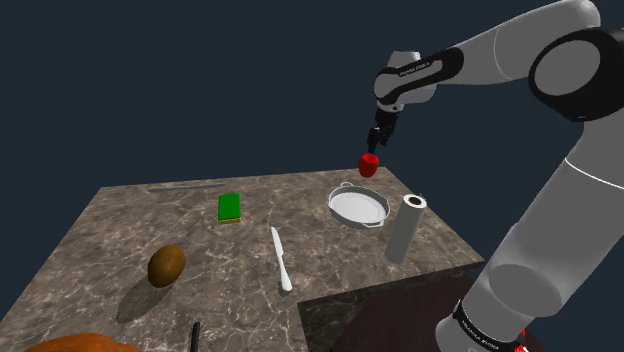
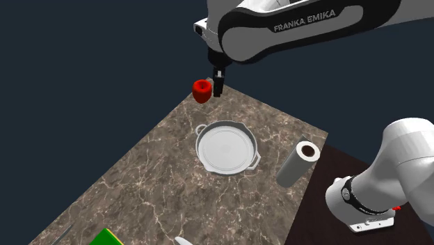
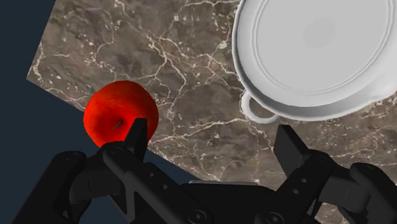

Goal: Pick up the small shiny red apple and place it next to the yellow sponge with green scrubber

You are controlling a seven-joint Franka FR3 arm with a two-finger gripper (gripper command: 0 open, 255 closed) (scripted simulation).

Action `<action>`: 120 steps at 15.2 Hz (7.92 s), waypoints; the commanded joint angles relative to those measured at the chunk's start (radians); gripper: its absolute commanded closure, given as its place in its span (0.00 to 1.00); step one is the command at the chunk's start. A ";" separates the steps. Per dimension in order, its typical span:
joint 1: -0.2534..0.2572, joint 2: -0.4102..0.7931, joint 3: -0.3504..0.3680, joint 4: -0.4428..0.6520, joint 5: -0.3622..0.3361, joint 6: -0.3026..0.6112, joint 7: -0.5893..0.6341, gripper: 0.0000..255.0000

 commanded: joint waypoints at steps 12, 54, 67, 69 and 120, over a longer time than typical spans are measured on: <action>-0.107 0.386 -0.025 0.306 0.185 0.082 -0.163 0.00; -0.107 0.340 -0.039 0.455 0.155 -0.109 -0.147 1.00; -0.116 0.334 -0.045 0.622 0.149 -0.282 -0.143 1.00; -0.096 0.316 -0.040 0.604 0.137 -0.280 -0.119 1.00; 0.449 0.432 0.275 0.675 -0.038 -0.282 0.771 1.00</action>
